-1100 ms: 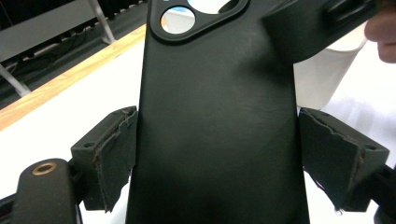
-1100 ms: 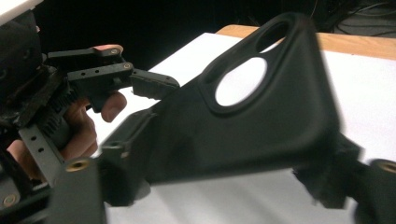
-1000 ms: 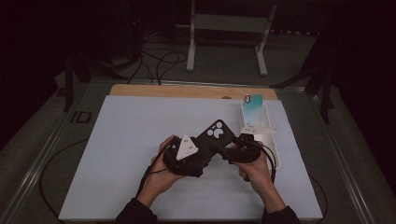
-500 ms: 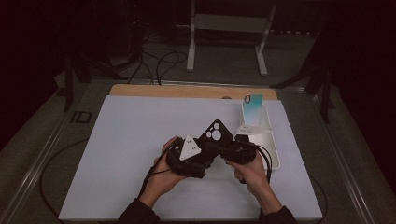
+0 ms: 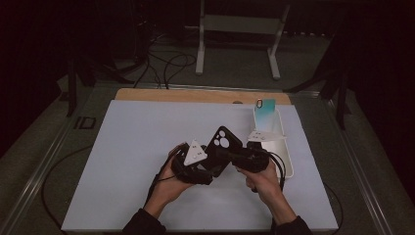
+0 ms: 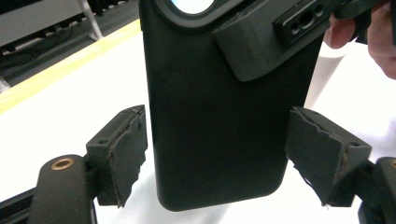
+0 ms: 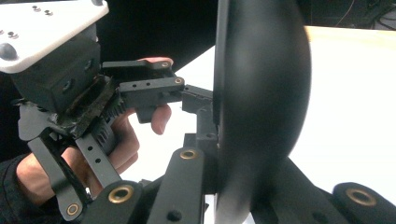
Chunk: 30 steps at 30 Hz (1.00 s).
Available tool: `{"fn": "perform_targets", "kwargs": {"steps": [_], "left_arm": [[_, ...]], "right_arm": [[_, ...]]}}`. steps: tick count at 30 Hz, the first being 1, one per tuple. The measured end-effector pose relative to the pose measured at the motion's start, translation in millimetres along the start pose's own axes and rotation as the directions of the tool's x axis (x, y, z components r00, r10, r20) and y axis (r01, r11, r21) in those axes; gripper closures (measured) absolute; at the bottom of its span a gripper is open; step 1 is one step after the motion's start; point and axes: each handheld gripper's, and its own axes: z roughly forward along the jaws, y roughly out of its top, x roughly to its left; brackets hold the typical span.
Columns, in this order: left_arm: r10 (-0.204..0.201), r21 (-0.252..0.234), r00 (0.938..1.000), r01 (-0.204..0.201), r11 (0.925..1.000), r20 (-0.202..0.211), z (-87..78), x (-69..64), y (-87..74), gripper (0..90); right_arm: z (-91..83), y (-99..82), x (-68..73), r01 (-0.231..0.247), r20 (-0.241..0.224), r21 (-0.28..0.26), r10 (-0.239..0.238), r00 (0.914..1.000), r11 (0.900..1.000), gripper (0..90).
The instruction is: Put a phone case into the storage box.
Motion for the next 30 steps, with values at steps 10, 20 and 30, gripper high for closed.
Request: {"fn": "perform_targets", "kwargs": {"steps": [10, 20, 30], "left_arm": [[-0.036, 0.014, 0.9992, 0.035, 0.9993, 0.018, -12.3, 11.0, -10.8, 17.6], [-0.089, 0.016, 0.9928, 0.088, 0.996, 0.081, -18.1, 19.1, -22.1, 16.8], [-0.088, 0.035, 0.9829, 0.083, 0.9959, 0.162, -12.8, 16.5, -23.9, 21.2]], "right_arm": [[-6.8, 0.5, -1.0, 0.034, 0.013, -0.006, -0.034, 0.9993, 0.9994, 86.6], [-10.0, 3.2, 2.6, 0.075, -0.025, -0.011, -0.075, 0.9968, 0.9971, 86.4], [-9.3, 4.1, 9.1, 0.114, -0.125, -0.021, -0.115, 0.9855, 0.9933, 86.3]]}}
